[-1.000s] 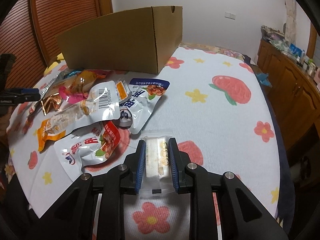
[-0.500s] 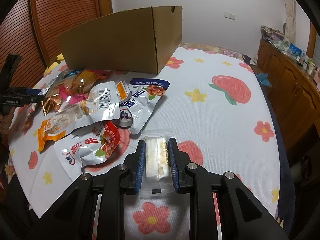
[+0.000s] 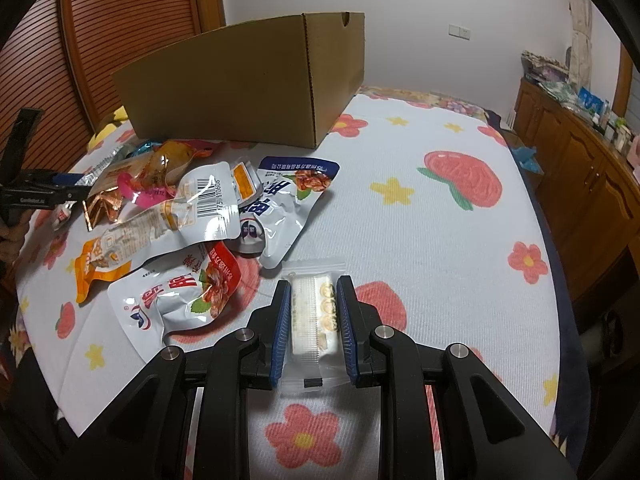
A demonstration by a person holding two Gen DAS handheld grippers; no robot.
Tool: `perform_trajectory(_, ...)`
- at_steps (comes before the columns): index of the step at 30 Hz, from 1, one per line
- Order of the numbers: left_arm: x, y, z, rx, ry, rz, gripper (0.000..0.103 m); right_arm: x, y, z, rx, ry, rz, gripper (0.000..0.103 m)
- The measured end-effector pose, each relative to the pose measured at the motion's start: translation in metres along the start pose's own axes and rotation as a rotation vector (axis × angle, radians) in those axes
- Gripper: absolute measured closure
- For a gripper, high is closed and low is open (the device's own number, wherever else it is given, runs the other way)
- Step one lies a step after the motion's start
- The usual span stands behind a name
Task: Organize snacks
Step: 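Carry both packets over the cardboard box and open both tools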
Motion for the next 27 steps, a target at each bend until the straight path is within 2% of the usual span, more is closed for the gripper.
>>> perform_trajectory(3,0.002,0.004,0.001,0.000,-0.008,0.002,0.049,0.000,0.000,0.000,0.000,0.000,0.000,0.083)
perform_trajectory(8,0.011,0.011,0.003,-0.008,-0.002,-0.006,0.052,0.000,0.000,0.000,0.000,0.000,0.000,0.083)
perform_trajectory(19,0.012,0.050,0.002,-0.036,0.000,-0.112,0.052,-0.001,0.001,0.001,0.010,0.004,-0.001,0.084)
perform_trajectory(27,0.001,0.074,-0.008,-0.011,-0.005,-0.181,0.052,0.000,0.012,-0.005,0.013,-0.032,-0.019,0.084)
Point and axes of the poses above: each gripper's, at about its wrist camera, not at the fingertips, and y roughly against the way its jaws point, z to its left, x to its underside, the point moved 4 cm from there along -y, roughly the way its jaws point, and after that the axes turned 1 degree about -y, right-handed, at the moved point
